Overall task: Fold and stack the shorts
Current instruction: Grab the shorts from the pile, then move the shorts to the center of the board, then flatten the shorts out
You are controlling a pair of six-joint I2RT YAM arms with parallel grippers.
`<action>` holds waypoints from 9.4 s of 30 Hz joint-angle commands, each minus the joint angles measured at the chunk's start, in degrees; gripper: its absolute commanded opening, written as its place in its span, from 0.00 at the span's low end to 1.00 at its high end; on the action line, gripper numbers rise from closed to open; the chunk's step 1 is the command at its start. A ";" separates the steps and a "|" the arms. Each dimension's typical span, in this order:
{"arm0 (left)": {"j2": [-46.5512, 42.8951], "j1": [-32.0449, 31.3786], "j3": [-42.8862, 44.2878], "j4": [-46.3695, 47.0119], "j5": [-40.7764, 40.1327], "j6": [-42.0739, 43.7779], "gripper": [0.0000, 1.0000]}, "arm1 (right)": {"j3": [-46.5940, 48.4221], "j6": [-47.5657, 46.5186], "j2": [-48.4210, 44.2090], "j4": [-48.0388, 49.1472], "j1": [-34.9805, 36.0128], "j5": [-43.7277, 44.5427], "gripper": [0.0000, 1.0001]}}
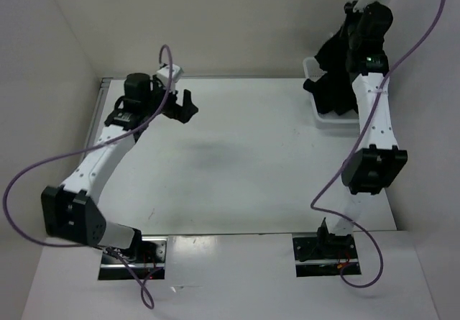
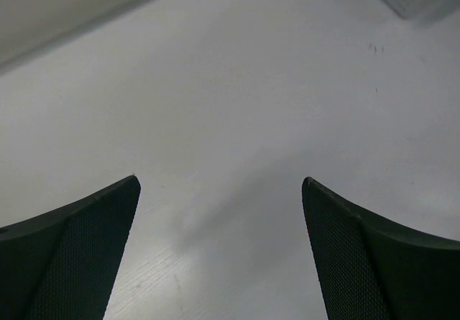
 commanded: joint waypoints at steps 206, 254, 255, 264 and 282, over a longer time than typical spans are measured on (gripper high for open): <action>-29.64 29.81 -1.08 4.00 -11.25 0.23 0.00 | -7.21 -12.40 -19.87 -20.77 25.10 -40.18 0.00; -3.98 6.69 -16.86 -25.71 1.58 0.23 0.74 | -39.54 6.05 -1.95 -3.56 21.32 -16.91 0.82; -4.60 6.69 -18.02 -25.71 2.19 0.23 0.74 | -40.42 6.06 -1.95 -3.55 21.32 -16.90 0.82; -1.18 1.25 -23.04 -24.41 2.19 0.23 0.75 | -45.18 3.96 -0.28 -3.02 21.32 -17.52 0.81; 9.37 -1.39 -23.66 -12.89 7.11 0.23 0.04 | -48.78 3.42 1.38 -1.18 21.32 -21.91 0.32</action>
